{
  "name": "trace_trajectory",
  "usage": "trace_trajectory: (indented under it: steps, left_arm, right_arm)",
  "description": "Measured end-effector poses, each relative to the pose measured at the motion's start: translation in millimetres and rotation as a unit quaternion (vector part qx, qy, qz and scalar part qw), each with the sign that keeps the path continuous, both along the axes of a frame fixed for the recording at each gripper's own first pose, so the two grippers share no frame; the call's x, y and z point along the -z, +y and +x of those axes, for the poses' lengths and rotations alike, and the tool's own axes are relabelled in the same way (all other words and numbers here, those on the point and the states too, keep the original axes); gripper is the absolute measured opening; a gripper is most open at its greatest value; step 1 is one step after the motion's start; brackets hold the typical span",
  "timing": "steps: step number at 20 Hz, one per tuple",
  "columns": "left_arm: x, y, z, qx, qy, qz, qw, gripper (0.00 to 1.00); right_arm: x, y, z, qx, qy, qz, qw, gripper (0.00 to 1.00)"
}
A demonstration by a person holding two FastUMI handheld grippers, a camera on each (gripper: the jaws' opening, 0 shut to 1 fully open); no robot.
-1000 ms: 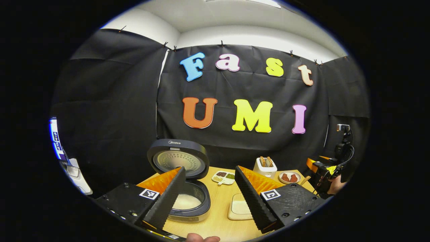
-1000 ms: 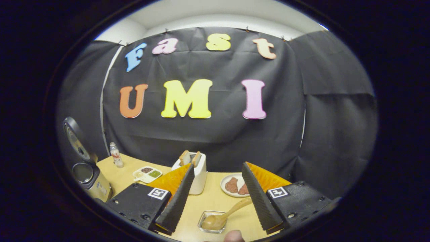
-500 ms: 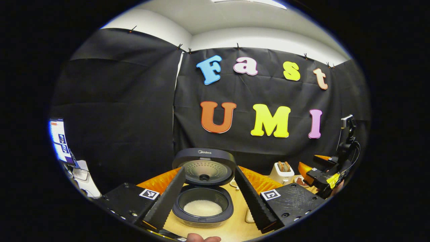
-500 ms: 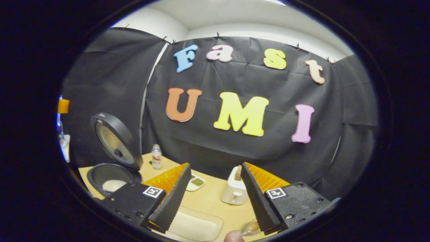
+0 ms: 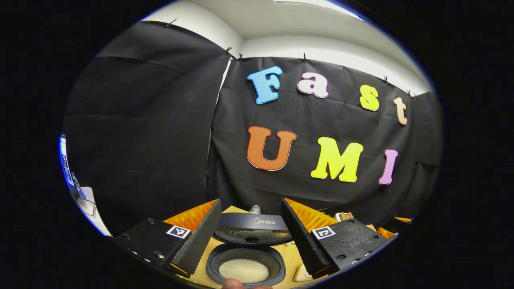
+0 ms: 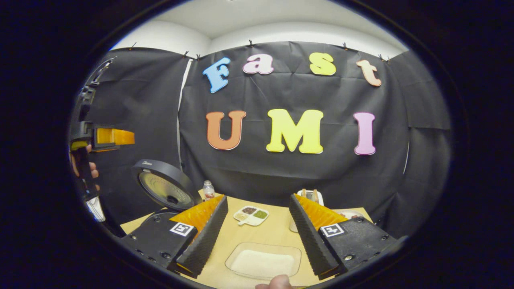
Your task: Close the left gripper, press the button to open the rice cooker; take a wooden spoon from the chopstick holder with the right hand, scoop a spoonful of rice and pour it into the rice cooker, then put the wooden spoon back into the chopstick holder.
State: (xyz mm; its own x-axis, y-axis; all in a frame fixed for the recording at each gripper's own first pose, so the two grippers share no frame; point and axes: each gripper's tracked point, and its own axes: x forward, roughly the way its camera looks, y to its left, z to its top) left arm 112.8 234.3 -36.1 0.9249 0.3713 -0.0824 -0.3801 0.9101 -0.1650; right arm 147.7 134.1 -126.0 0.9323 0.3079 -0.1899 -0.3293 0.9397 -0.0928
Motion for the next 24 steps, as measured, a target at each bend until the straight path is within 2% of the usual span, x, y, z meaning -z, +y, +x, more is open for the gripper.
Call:
trace_trajectory:
  steps: [4, 7, 11, 14, 17, 18, 19, 24]
  left_arm:
    - [24, 7, 39, 0.020, 0.049, 0.007, 0.999, 0.95]
    - [27, 5, 61, 0.031, 0.061, 0.012, 0.998, 0.95]
    - [53, -1, 71, 0.042, 0.108, 0.001, 0.993, 0.95]
    - [62, -1, 64, 0.041, 0.130, 0.018, 0.991, 0.96]
    - [69, -11, 48, 0.047, 0.140, 0.015, 0.989, 0.97]
    - [75, -15, 42, 0.050, 0.143, 0.013, 0.988, 1.00]
    - [81, -21, 33, 0.053, 0.148, 0.009, 0.987, 0.97]
    - [122, -43, -12, 0.059, 0.168, -0.003, 0.984, 0.96]
  right_arm:
    - [1, -40, -15, 0.044, 0.002, -0.009, 0.999, 0.99]
    - [4, -69, -26, 0.079, 0.008, -0.007, 0.997, 0.99]
    - [9, -102, -28, 0.119, 0.018, -0.003, 0.993, 1.00]
    - [7, -121, -21, 0.141, 0.021, 0.010, 0.990, 0.99]
    - [10, -133, -14, 0.150, 0.029, 0.018, 0.988, 1.00]
    - [11, -135, -11, 0.150, 0.030, 0.018, 0.988, 1.00]
    - [12, -138, -10, 0.149, 0.030, 0.016, 0.988, 1.00]
    - [27, -165, -6, 0.165, 0.041, 0.014, 0.985, 1.00]
